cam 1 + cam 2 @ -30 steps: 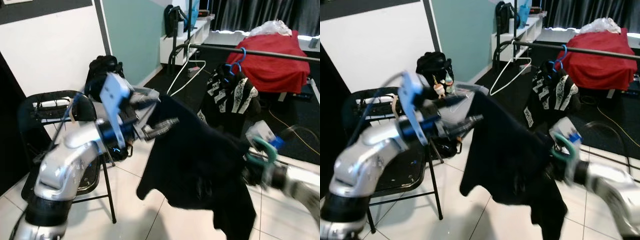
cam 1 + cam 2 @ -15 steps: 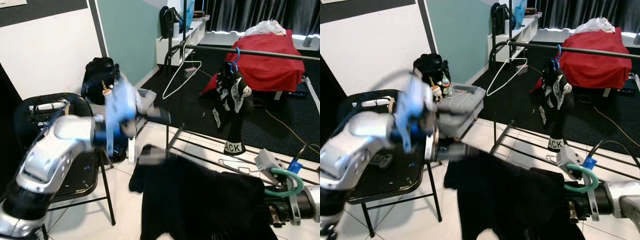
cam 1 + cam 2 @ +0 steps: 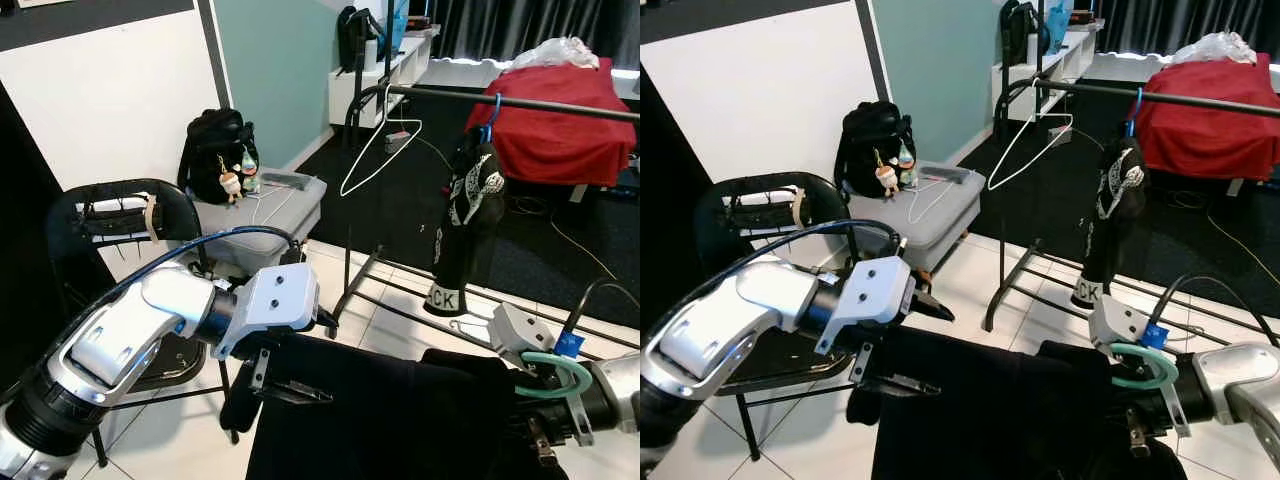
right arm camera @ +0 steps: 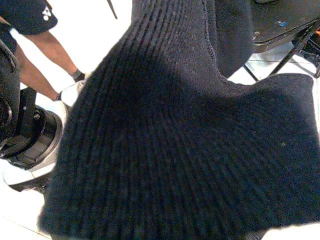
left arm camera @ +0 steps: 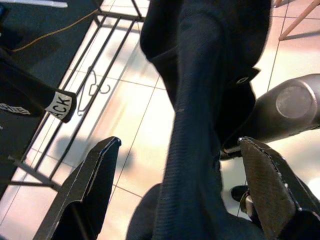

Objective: Hang hanger

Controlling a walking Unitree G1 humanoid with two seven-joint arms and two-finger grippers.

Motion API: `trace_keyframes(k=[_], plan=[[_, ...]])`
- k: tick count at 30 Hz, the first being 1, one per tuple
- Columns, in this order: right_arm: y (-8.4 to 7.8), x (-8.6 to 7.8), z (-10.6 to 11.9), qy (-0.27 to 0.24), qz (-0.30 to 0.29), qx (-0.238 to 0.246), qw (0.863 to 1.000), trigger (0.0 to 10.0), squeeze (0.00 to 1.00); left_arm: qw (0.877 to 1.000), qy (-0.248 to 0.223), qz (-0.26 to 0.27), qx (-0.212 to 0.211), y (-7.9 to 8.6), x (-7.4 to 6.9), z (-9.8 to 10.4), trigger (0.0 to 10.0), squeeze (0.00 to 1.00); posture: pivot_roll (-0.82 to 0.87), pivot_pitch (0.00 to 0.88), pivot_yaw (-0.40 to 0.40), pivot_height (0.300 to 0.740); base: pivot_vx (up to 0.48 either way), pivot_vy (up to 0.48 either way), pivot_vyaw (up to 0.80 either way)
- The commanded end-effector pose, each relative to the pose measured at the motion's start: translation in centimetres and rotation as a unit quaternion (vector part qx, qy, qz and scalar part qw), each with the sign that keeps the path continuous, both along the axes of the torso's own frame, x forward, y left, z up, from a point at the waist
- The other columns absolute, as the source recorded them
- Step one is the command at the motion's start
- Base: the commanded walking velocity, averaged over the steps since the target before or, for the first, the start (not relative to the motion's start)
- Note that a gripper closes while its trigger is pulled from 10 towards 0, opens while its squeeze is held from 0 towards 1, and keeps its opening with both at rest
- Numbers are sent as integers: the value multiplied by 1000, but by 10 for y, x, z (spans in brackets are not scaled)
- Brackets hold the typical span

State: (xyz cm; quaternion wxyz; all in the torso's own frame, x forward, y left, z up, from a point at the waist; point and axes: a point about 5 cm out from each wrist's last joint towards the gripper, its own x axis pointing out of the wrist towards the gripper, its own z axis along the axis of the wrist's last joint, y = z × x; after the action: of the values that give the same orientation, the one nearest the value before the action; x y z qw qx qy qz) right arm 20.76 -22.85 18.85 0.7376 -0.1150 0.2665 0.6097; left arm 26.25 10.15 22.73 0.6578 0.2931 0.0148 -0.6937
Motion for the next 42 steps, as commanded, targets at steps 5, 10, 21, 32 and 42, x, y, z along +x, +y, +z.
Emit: trace_keyframes(k=[5,10,21,32,42], plan=[[9,0,10,-25,34,2,999,10000,0,999,23,3,29,-1,-2,-11,0,0,-210,0,63,740,0,0,0],[7,1,8,-29,30,-8,999,10000,0,998,36,-2,47,1,-5,-16,0,0,-209,0,63,740,0,0,0],[1,15,5,-71,-18,-35,997,10000,0,997,20,17,78,7,2,-23,0,0,-209,0,69,740,0,0,0],[-12,20,14,-81,-86,61,991,10000,1000,999,27,27,28,5,10,-14,0,0,-224,0,72,740,0,0,0],[-46,-2,23,-45,-103,70,991,10000,1000,998,47,49,-14,27,25,0,0,0,-248,0,80,740,0,0,0]])
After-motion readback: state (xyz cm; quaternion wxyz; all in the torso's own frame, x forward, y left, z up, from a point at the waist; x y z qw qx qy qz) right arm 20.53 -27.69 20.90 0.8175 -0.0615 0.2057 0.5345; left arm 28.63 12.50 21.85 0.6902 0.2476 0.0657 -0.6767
